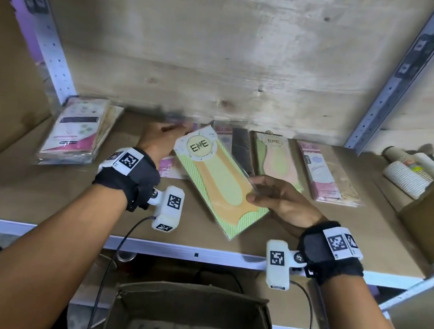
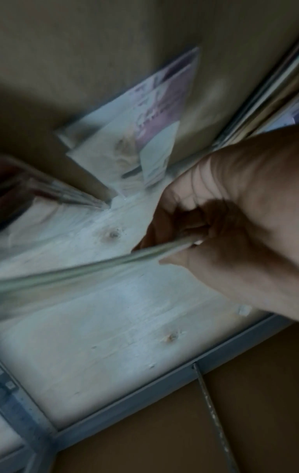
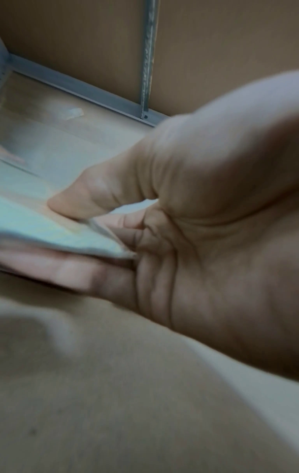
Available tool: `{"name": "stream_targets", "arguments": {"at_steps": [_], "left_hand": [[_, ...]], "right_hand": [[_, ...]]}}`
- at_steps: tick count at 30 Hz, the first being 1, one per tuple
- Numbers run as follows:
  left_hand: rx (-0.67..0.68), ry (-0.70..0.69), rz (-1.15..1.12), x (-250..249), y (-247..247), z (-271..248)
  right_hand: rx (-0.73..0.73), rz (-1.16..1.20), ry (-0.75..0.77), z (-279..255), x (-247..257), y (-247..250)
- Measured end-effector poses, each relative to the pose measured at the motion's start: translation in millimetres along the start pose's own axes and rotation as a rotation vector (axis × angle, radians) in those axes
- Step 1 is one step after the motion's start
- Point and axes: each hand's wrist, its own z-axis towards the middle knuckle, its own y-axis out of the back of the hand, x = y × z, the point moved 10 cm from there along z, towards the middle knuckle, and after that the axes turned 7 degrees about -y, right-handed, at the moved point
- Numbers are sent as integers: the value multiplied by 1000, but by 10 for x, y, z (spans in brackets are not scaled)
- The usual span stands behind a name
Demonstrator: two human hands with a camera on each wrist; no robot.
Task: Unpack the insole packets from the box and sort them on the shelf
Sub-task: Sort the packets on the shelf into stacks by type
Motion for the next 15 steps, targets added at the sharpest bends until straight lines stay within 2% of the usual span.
{"name": "stream_targets", "arguments": {"at_steps": [2,4,6,9,11,15], "left_hand": [[42,74,-129,38,-94,-96],[161,128,-169,39,-290,-249],[331,132,-90,18,-553,-476],[555,74,48,-9,-901,-823],[573,41,84,-19,-981,-929],[471,14,92,-28,-960,-923]], "right_hand": [[-40,81,21,-43,23,65],[-71,215,23,-74,22,112],[-102,332,27,-84,10,139],[-208,382,24,-68,-50,209],[-252,383,3,-60,-107,244],[-264,306,-27,-71,-154,327]]}}
